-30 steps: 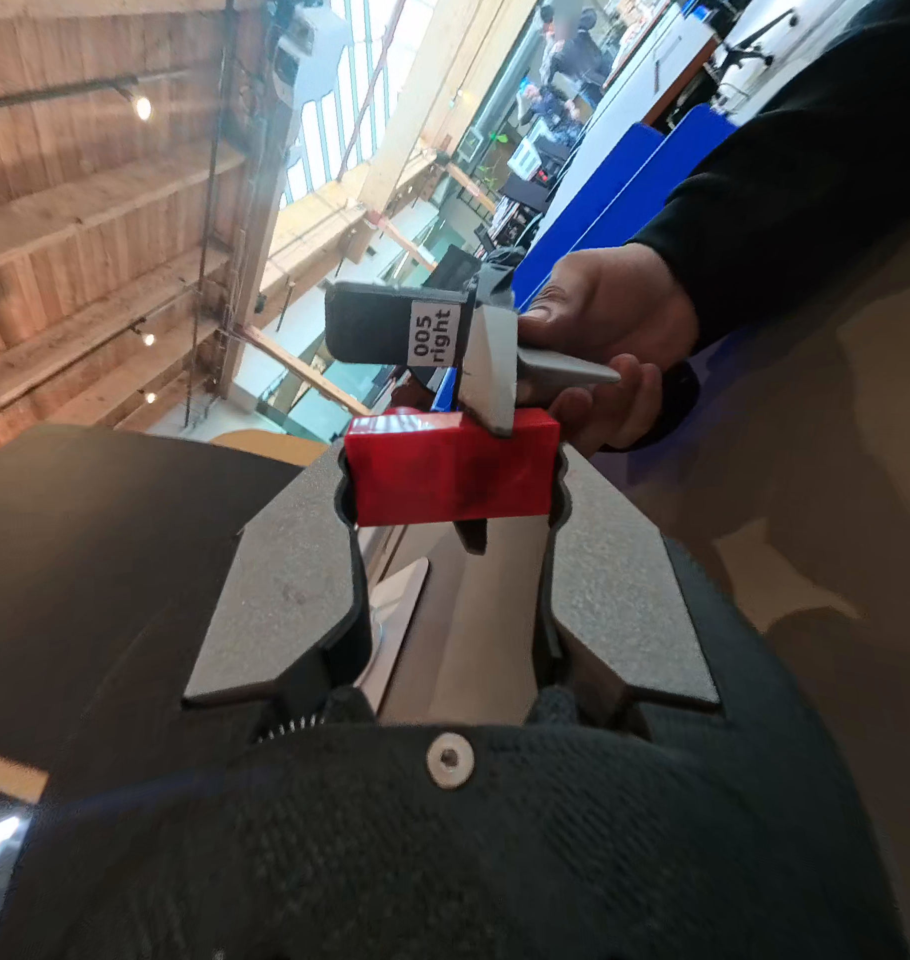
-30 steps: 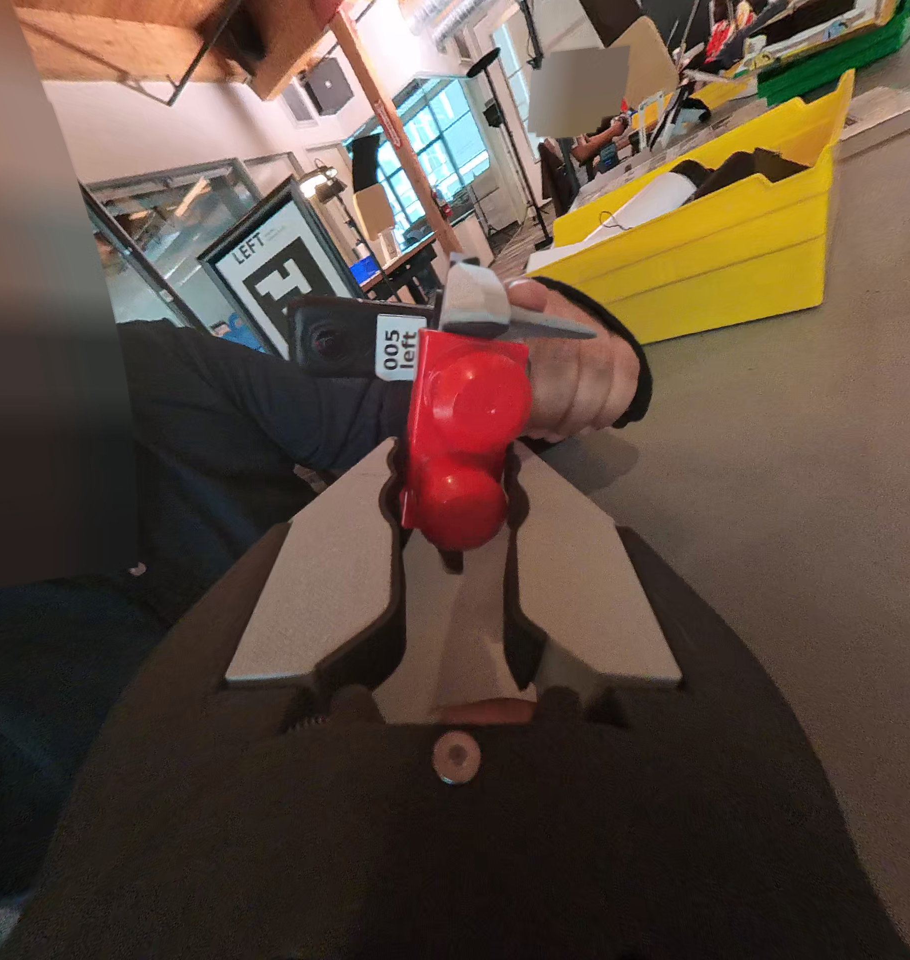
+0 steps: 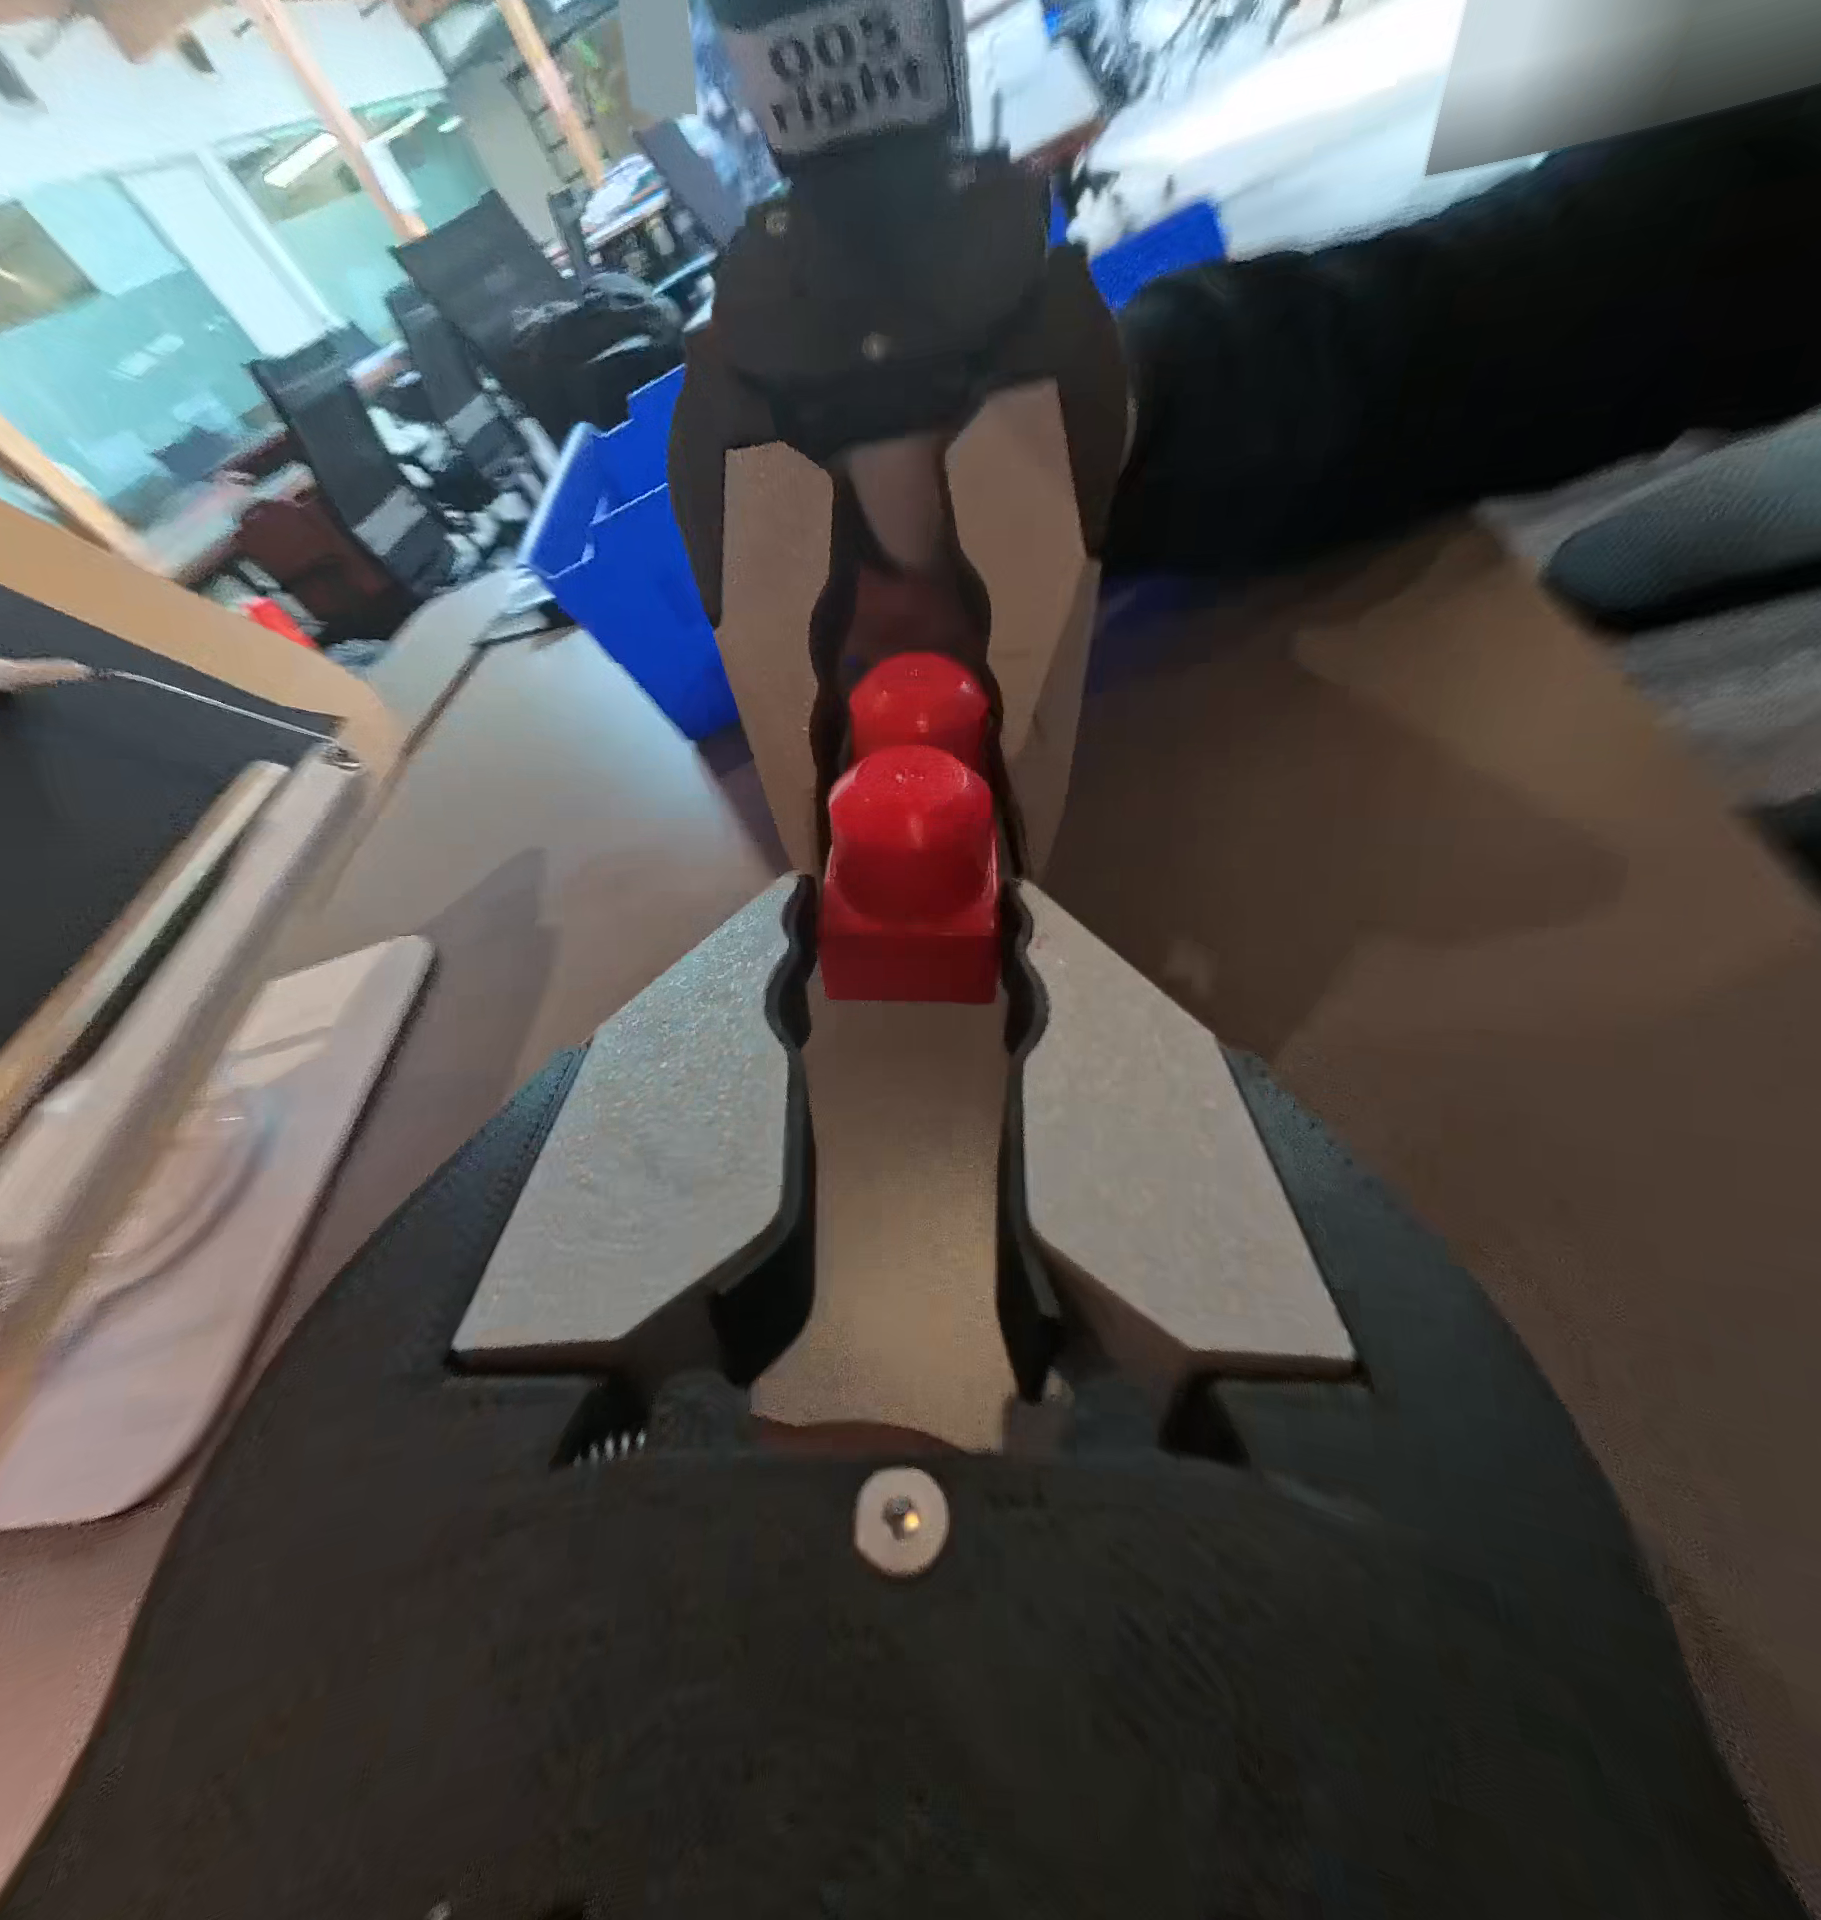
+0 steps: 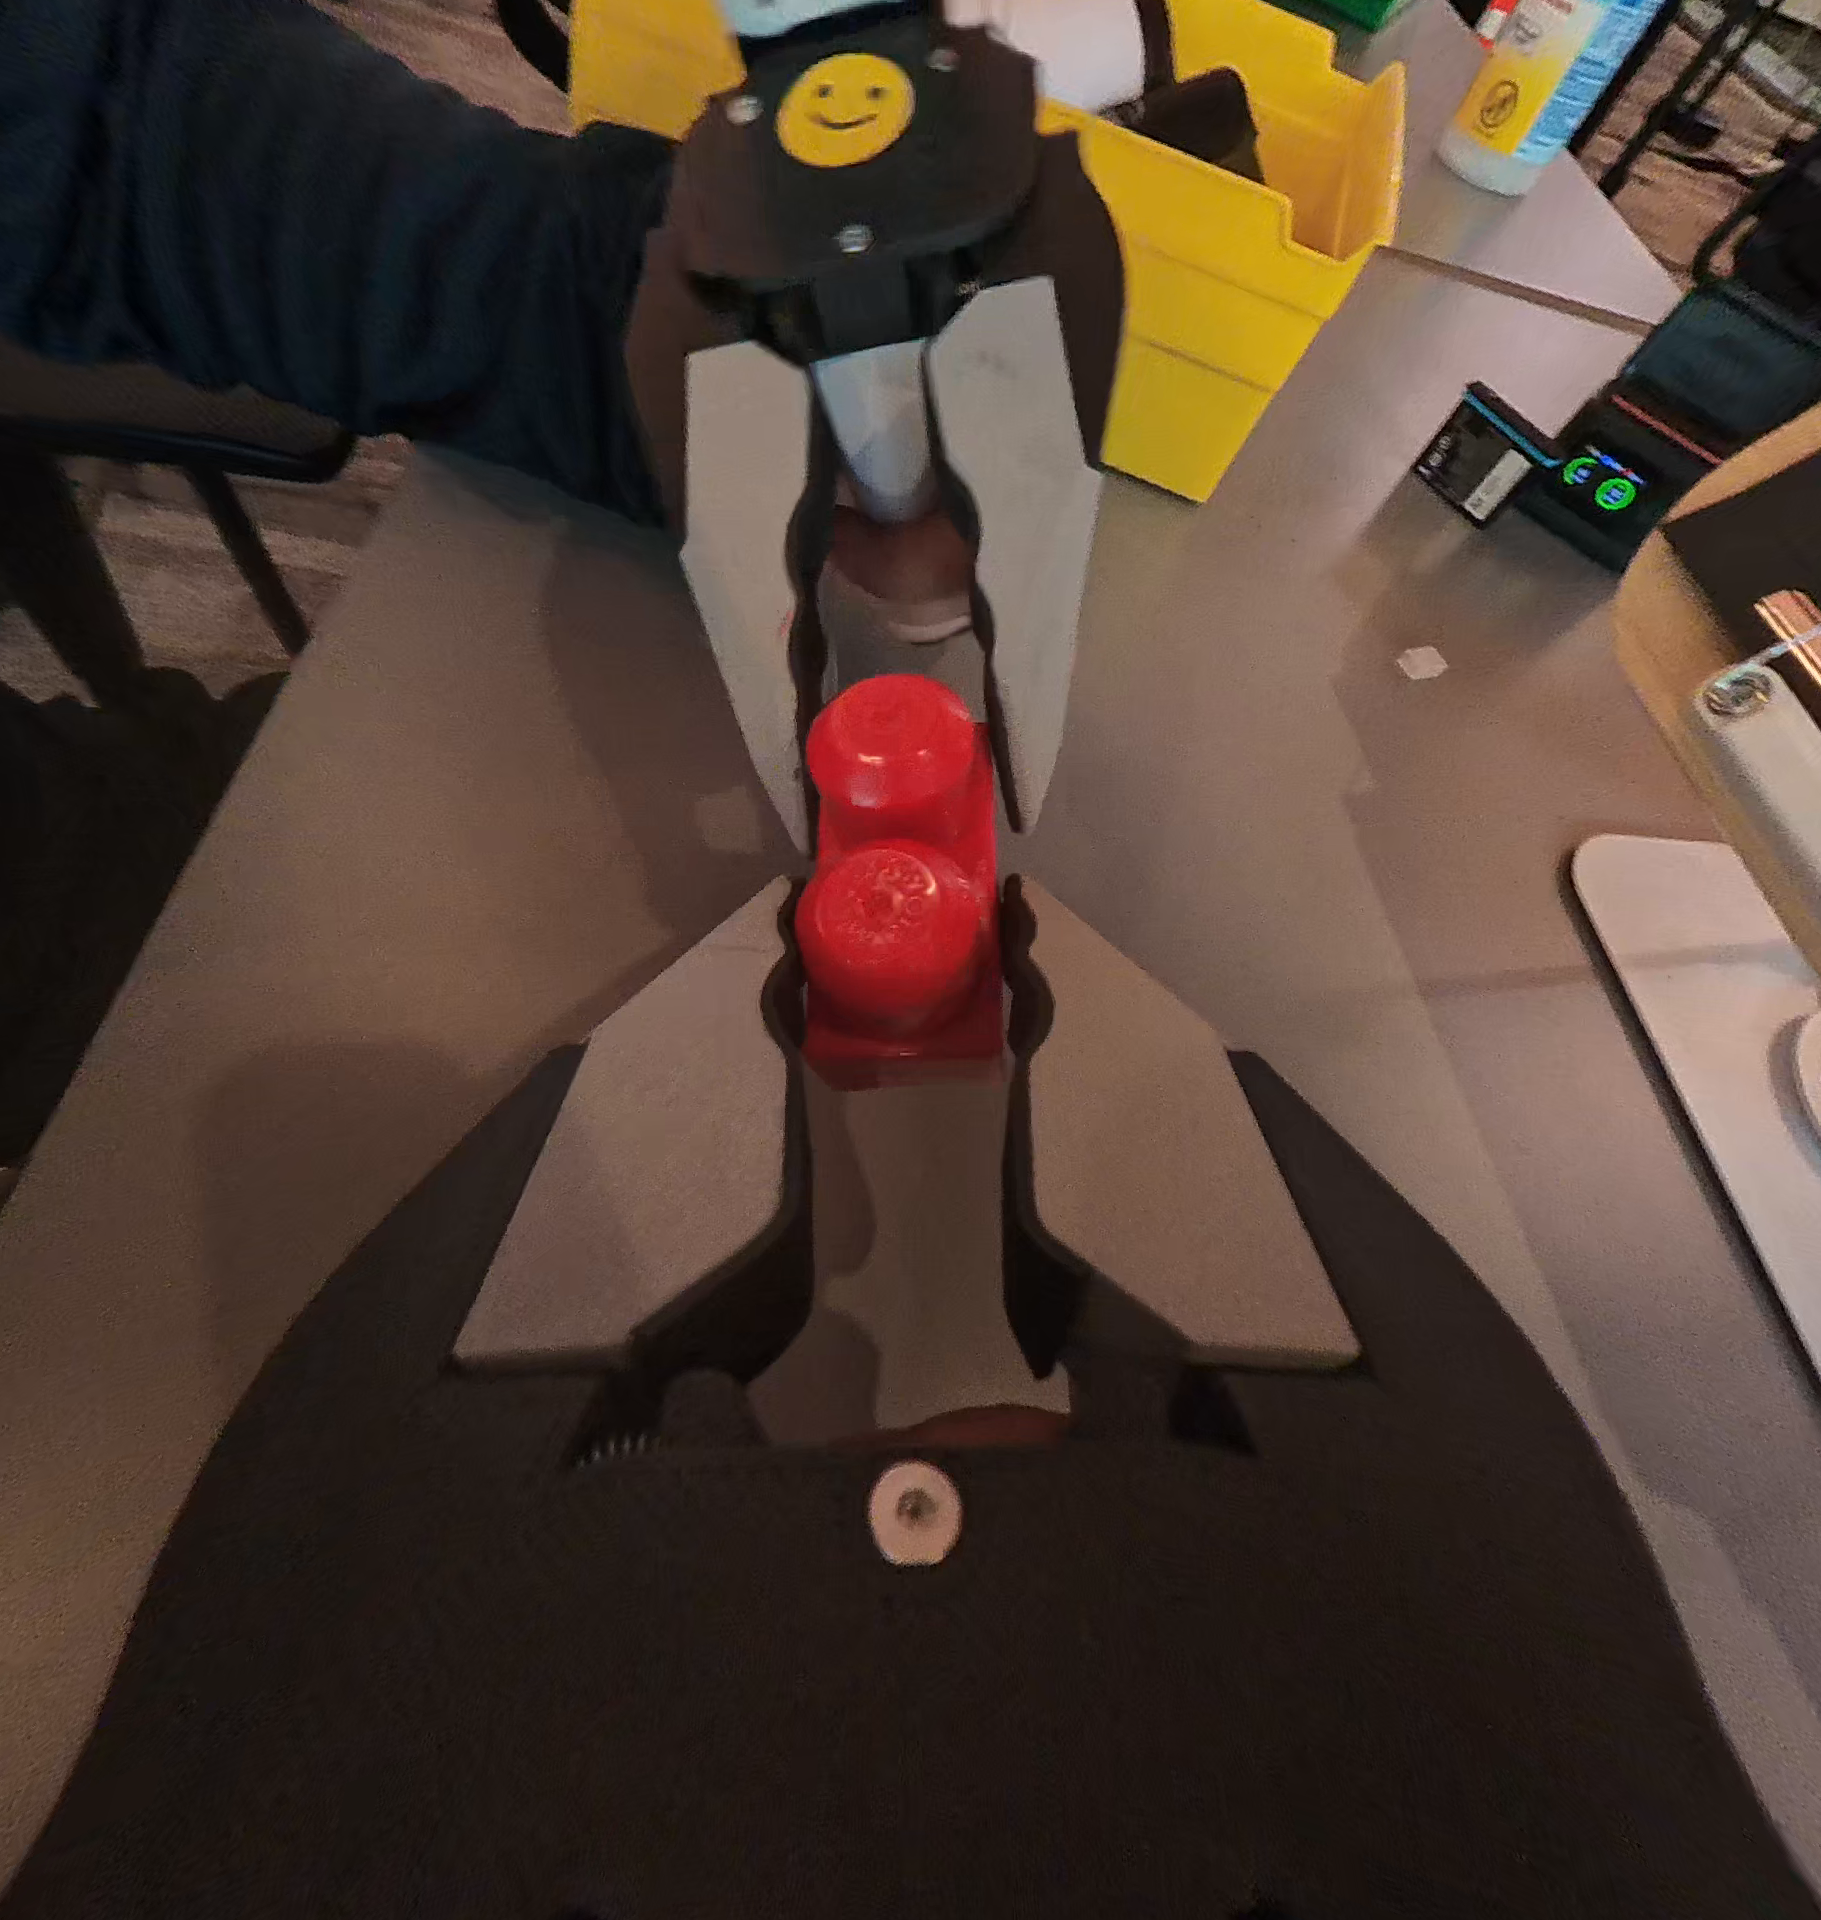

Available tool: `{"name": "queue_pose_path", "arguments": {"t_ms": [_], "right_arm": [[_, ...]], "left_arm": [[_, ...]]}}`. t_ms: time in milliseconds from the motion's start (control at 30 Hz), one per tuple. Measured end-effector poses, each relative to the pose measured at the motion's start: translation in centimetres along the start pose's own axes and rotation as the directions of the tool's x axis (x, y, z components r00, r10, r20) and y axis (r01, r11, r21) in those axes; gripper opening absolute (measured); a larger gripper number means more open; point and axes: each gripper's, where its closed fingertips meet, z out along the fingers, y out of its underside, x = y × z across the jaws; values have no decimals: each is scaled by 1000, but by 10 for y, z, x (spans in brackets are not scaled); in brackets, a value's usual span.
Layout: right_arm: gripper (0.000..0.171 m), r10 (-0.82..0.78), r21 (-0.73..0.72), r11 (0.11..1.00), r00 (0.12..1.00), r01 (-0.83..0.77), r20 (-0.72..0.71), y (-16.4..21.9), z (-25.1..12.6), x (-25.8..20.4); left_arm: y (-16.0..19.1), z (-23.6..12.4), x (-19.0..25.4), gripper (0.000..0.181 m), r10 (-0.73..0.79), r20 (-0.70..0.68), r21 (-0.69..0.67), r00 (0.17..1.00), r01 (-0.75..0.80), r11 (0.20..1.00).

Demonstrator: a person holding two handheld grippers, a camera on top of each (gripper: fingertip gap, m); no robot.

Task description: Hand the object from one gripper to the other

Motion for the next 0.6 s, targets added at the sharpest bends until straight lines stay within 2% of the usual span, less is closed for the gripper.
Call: {"name": "queue_pose_path", "arguments": {"t_ms": [67, 100, 167, 233, 333, 433, 500, 600], "right_arm": [[37, 47, -5, 999, 998, -47, -30, 3, 0, 9], [45, 85, -8, 996, 996, -85, -38, 5, 0, 13], [61, 159, -9, 987, 985, -160, -59, 10, -1, 23], [71, 197, 2, 980, 977, -197, -88, 13, -2, 31], [80, 213, 0, 977, 971, -215, -109, 17, 0, 37], [79, 177, 0, 984, 974, -178, -139, 17, 0, 39], [73, 87, -14, 996, 977, -92, -193, 15, 0, 41], [56, -133, -131, 986, 953, 100, -272, 22, 7, 38]], "left_arm": [[2, 2, -6, 33, 158, 93, -51, 983, -154, 987], [3, 2, -10, 32, 246, 137, -93, 959, -235, 968], [6, 3, -17, 33, 424, 202, -192, 883, -389, 901], [4, 3, -21, 33, 519, 239, -241, 820, -468, 850], [-2, 2, -23, 33, 559, 276, -229, 782, -511, 828], [1, 2, -20, 33, 540, 244, -205, 805, -502, 841], [6, 2, -20, 33, 506, 226, -206, 832, -467, 860], [13, 3, -21, 33, 464, 216, -221, 859, -419, 880]]}}
